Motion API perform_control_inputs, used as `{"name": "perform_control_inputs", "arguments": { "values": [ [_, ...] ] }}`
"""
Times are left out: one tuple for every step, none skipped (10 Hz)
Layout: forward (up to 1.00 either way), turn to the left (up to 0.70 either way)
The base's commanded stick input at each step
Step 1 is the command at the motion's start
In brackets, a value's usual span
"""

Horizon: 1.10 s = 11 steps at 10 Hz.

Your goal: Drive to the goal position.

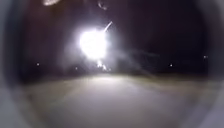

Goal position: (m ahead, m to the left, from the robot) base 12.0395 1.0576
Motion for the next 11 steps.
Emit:
{"name": "perform_control_inputs", "arguments": {
  "values": [
    [1.0,0.0],
    [1.0,0.0],
    [1.0,0.0],
    [1.0,0.0],
    [1.0,0.0],
    [1.0,0.0],
    [1.0,0.0],
    [1.0,0.0],
    [1.0,0.0],
    [1.0,0.0],
    [1.0,0.0]
  ]
}}
